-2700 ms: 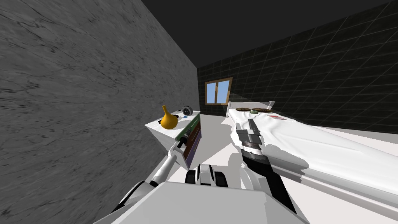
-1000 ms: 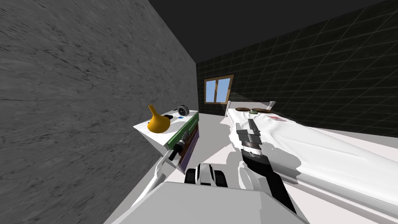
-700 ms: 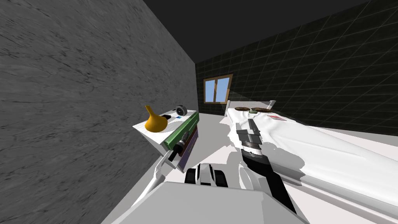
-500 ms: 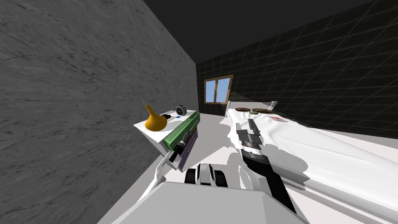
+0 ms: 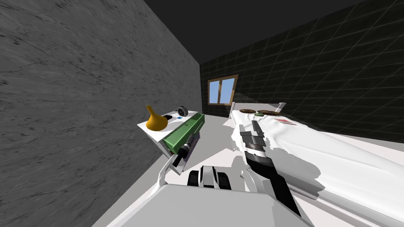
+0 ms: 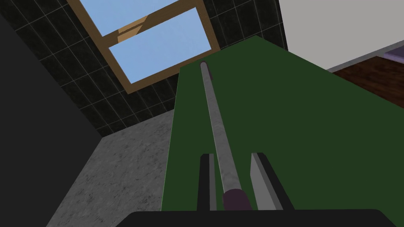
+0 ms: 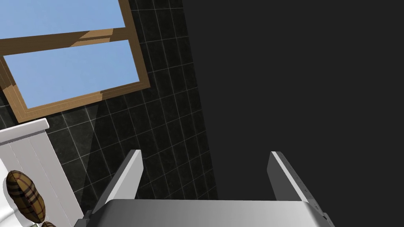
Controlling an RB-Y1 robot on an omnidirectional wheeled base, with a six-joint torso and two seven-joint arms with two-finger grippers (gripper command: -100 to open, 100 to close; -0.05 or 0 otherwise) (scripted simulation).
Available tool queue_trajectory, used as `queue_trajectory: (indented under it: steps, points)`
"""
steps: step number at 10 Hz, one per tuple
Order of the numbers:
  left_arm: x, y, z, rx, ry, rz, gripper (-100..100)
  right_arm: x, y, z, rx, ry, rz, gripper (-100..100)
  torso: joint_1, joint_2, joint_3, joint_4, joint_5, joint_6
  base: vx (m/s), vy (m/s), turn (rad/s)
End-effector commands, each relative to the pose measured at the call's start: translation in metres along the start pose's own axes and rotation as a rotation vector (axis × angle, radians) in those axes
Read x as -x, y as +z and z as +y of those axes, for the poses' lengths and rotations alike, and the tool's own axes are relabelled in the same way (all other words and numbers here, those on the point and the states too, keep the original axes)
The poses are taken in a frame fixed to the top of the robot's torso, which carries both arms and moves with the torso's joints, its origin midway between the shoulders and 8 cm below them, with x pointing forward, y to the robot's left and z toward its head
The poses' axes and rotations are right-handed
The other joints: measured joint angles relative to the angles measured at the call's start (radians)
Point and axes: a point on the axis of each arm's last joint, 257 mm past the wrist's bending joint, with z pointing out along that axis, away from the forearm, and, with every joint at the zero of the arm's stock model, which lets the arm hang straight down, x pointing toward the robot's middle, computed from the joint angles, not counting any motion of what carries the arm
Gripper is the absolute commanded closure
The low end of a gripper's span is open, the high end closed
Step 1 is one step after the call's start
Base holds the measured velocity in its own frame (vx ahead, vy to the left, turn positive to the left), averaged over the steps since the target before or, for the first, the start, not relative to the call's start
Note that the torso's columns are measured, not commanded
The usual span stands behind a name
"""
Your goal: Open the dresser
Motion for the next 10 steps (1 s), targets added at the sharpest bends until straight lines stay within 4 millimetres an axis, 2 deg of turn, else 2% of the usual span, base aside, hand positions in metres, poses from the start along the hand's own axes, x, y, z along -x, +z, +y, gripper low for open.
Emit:
queue_trajectory:
  steps: [1,3,4,6,10]
  points:
    - [-0.010,-0.003,-0.007,-0.011,0.001,0.011,100,0.000,0.000,0.000,0.000,0.000,0.000,0,0.003,-0.001,0.000,-0.002,0.001,-0.001,-0.001,-0.121,0.067]
    - [-0.016,-0.004,-0.015,-0.024,0.003,0.017,100,0.000,0.000,0.000,0.000,0.000,0.000,0,-0.005,-0.002,-0.001,-0.003,0.000,0.000,-0.041,-0.173,0.057]
    - [-0.013,-0.009,-0.013,0.003,0.000,0.018,-100,0.000,0.000,0.000,0.000,0.000,0.000,0,-0.004,0.000,0.000,-0.002,0.000,0.000,-0.016,-0.081,0.022]
    - [-0.012,-0.010,-0.020,-0.002,0.000,0.018,-100,0.000,0.000,0.000,0.000,0.000,0.000,0,0.010,-0.010,-0.005,-0.008,0.005,-0.001,0.019,0.027,-0.006]
    - [-0.008,-0.018,-0.042,-0.004,-0.004,0.020,-100,0.000,0.000,0.000,0.000,0.000,0.000,0,-0.001,-0.010,-0.005,-0.008,0.002,0.001,0.028,0.020,0.012]
